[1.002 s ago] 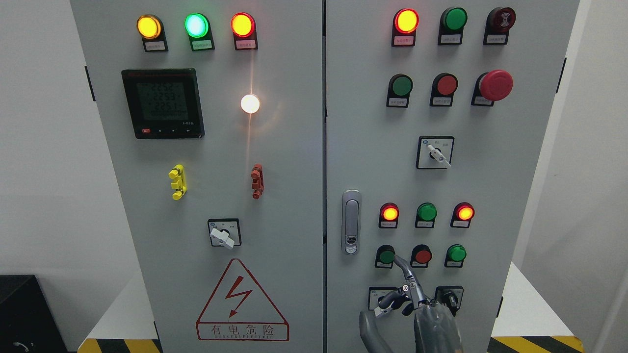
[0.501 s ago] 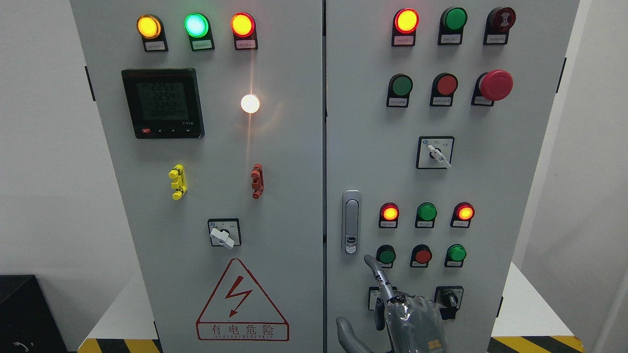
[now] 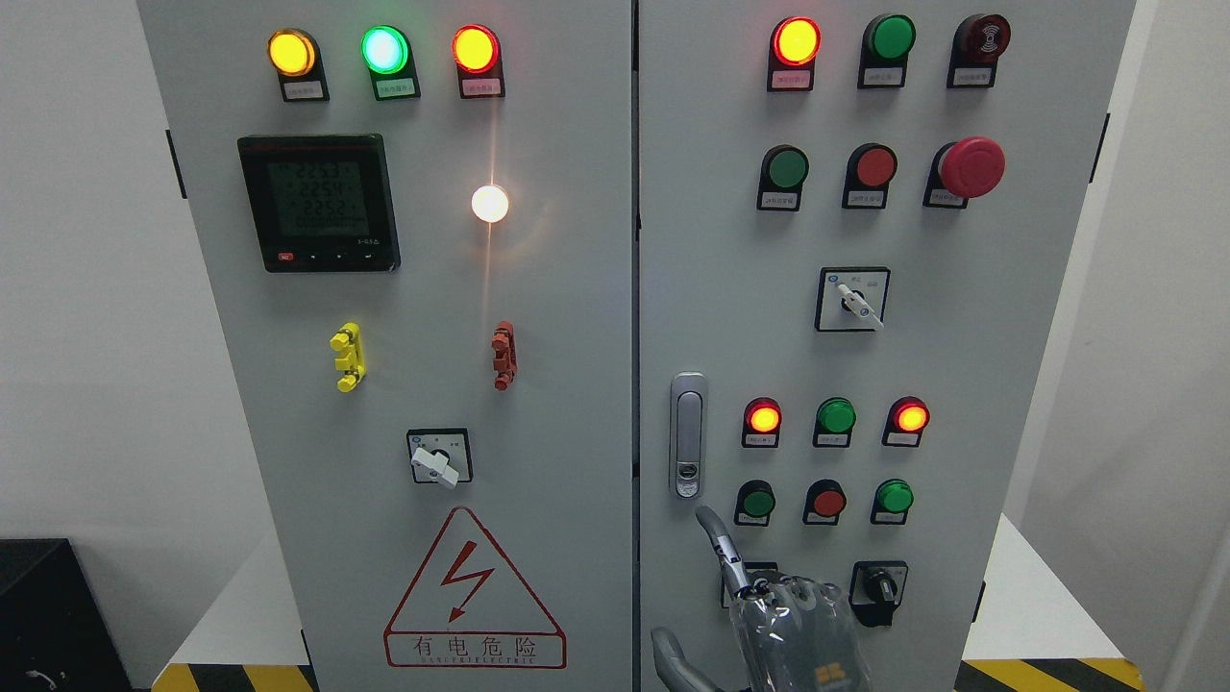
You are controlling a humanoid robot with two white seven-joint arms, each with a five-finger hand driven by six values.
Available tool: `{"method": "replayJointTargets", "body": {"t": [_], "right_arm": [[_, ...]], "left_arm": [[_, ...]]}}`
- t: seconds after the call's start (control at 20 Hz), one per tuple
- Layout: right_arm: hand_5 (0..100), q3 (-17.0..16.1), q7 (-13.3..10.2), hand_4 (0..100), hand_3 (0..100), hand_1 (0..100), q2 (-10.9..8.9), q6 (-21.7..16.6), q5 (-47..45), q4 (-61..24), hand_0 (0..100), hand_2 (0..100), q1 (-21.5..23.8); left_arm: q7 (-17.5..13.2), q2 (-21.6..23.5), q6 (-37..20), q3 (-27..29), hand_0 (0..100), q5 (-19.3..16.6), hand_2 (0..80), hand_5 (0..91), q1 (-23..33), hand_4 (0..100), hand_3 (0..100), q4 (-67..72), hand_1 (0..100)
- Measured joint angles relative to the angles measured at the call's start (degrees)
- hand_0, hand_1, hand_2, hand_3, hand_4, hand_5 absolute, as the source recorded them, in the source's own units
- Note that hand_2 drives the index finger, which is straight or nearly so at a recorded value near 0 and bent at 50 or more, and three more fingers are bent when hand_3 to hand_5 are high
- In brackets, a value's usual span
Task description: Release door handle
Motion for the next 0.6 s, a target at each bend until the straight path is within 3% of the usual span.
{"method": "replayJointTargets", "body": {"t": [0.6], "right_arm": [[100,2.18,-0.05,100,100,25,0.14,6.43,3.82,3.11,31,1,-3.76]], "left_arm": [[0.00,0.00,0.00,0.00,12,0.01,0.0,0.0,0.00,0,0,0.00,56]]}}
